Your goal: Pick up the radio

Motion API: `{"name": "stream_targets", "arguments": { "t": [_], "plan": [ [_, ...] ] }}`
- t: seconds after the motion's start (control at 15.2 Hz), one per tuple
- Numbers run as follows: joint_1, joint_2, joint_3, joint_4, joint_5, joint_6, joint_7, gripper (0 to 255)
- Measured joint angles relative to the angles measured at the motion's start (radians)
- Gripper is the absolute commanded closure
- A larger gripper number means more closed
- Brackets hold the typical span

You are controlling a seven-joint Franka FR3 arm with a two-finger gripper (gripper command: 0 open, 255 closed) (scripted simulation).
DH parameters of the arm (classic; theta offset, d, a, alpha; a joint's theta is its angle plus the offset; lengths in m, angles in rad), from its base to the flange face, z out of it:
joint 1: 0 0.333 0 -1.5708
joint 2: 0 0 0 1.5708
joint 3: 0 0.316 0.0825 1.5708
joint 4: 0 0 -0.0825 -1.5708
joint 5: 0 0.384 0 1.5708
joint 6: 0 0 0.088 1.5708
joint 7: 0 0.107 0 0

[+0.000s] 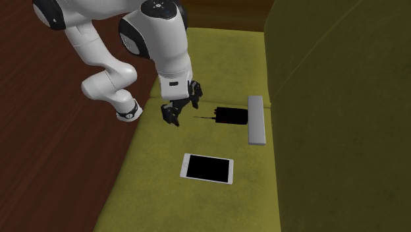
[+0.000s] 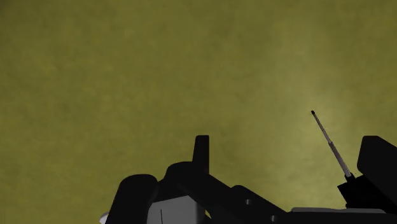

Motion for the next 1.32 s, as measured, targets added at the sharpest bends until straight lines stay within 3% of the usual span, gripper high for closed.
{"name": "stream_targets", "arguments": {
  "t": [0.53,1.06,1.12,1.32],
  "plan": [
    [0.072,0.184,0.095,0.173,-0.008,0.027,-0.021,0],
    [0.081,0.197,0.105,0.100,-0.007,0.115,-0.027,0],
    [0.081,0.195,0.104,0.093,-0.006,0.120,-0.029,255],
    [0.081,0.192,0.104,0.086,-0.004,0.124,-0.031,255]
  ]
}}
